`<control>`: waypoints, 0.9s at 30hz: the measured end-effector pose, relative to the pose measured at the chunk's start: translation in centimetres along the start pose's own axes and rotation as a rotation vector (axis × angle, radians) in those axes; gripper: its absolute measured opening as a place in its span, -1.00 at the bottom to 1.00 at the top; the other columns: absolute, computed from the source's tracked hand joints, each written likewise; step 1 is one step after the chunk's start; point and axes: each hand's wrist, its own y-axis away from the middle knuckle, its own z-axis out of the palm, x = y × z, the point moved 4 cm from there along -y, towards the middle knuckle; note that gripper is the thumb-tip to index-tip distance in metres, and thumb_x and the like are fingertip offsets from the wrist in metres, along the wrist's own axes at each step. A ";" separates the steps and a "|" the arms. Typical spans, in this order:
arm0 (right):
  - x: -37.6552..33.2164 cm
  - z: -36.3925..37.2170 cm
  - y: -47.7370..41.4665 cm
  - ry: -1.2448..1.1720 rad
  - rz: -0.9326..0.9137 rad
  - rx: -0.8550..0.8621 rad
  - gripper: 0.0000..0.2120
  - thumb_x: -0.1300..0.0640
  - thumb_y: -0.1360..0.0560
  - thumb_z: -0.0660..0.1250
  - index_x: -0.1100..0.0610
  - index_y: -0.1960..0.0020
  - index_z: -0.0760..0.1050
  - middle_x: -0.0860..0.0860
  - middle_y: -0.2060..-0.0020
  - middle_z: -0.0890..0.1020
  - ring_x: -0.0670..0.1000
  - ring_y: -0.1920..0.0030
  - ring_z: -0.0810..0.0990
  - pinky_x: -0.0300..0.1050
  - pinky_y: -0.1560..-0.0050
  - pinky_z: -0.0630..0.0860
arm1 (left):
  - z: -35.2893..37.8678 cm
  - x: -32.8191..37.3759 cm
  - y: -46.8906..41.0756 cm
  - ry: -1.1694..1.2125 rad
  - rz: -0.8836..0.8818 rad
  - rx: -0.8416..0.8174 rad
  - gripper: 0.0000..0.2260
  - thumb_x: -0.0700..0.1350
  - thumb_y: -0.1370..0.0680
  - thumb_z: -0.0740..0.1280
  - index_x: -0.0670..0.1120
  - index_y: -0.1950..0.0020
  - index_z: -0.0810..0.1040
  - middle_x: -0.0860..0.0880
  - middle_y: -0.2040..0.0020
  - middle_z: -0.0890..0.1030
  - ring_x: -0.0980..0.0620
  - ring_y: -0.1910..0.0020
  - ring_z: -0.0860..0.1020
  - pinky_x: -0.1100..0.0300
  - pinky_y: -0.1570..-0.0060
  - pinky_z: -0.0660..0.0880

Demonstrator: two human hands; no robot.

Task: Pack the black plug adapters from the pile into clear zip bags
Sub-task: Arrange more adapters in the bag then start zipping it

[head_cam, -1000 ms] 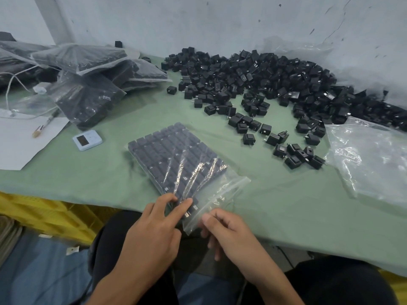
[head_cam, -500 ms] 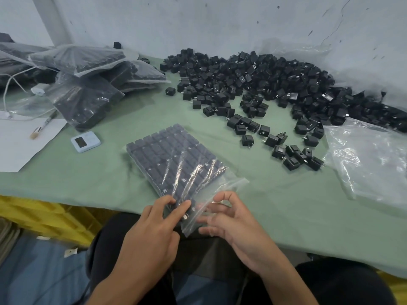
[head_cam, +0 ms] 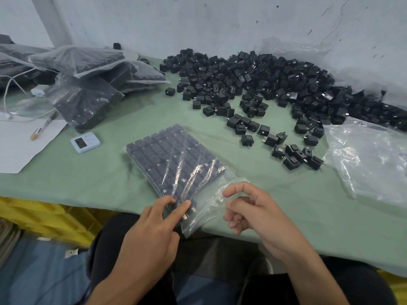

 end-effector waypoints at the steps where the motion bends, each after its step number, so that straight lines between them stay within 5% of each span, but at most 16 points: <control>1: -0.1 -0.6 -0.1 0.054 0.006 -0.012 -0.82 0.30 -0.56 0.29 0.06 0.04 0.60 0.15 0.35 0.63 0.02 0.41 0.54 -0.17 0.43 0.51 | 0.0 0.0 0.0 0.005 -0.003 -0.006 -0.37 -0.24 -0.32 0.50 0.08 -0.37 0.56 0.02 -0.23 0.48 -0.01 0.05 0.56 0.20 0.31 0.54; 5: -0.7 -6.1 -2.9 0.355 -0.037 0.189 -0.85 0.11 -0.58 0.33 -0.01 0.13 0.63 0.08 0.37 0.64 0.00 0.41 0.54 -0.12 0.40 0.52 | 0.0 0.1 -0.1 -0.023 0.006 -0.014 -0.35 -0.26 -0.26 0.55 0.05 -0.33 0.59 -0.02 -0.21 0.53 -0.04 0.07 0.59 0.20 0.35 0.55; 8: -2.0 -12.1 -6.2 0.886 -0.150 0.580 -0.87 0.10 -0.57 0.30 -0.01 -0.06 0.59 0.04 0.04 0.67 0.11 0.04 0.60 -0.01 -0.01 0.51 | 0.1 0.1 0.0 -0.031 0.005 -0.009 -0.34 -0.28 -0.23 0.56 0.04 -0.31 0.61 -0.03 -0.19 0.55 -0.05 0.09 0.59 0.17 0.37 0.56; 10: -1.7 -14.8 -7.9 1.114 -0.109 0.691 -0.73 0.08 -0.58 0.27 0.04 -0.26 0.51 0.14 -0.19 0.53 0.23 -0.18 0.50 0.05 -0.16 0.45 | 0.2 0.1 0.0 -0.025 0.002 -0.011 -0.34 -0.28 -0.22 0.56 0.04 -0.31 0.61 -0.03 -0.20 0.55 -0.06 0.09 0.59 0.15 0.37 0.58; 15: 0.0 -17.1 -9.2 1.212 0.007 0.608 -0.85 0.02 -0.56 0.30 0.05 -0.06 0.41 0.16 -0.14 0.42 0.28 -0.07 0.50 0.05 -0.06 0.44 | 0.1 0.1 0.0 -0.003 -0.012 -0.023 -0.34 -0.25 -0.26 0.55 0.08 -0.33 0.59 0.01 -0.22 0.51 -0.03 0.08 0.57 0.18 0.38 0.57; 21: -0.8 -14.1 -4.7 0.952 -0.134 0.522 -0.98 -0.01 -0.51 0.28 -0.11 0.08 0.43 -0.05 0.06 0.52 -0.02 0.08 0.51 -0.06 0.10 0.36 | 0.0 0.1 -0.1 -0.014 -0.016 -0.032 -0.35 -0.24 -0.28 0.53 0.08 -0.35 0.57 0.01 -0.23 0.52 -0.02 0.06 0.58 0.19 0.34 0.56; 27: 0.7 -4.6 -0.2 0.674 -0.176 0.040 -0.82 -0.08 -0.57 0.32 -0.01 0.12 0.57 -0.10 0.27 0.63 -0.15 0.28 0.56 -0.22 0.20 0.49 | -0.1 0.3 -0.1 -0.014 -0.024 -0.036 -0.37 -0.25 -0.31 0.52 0.06 -0.36 0.57 0.00 -0.22 0.51 -0.04 0.06 0.57 0.15 0.34 0.57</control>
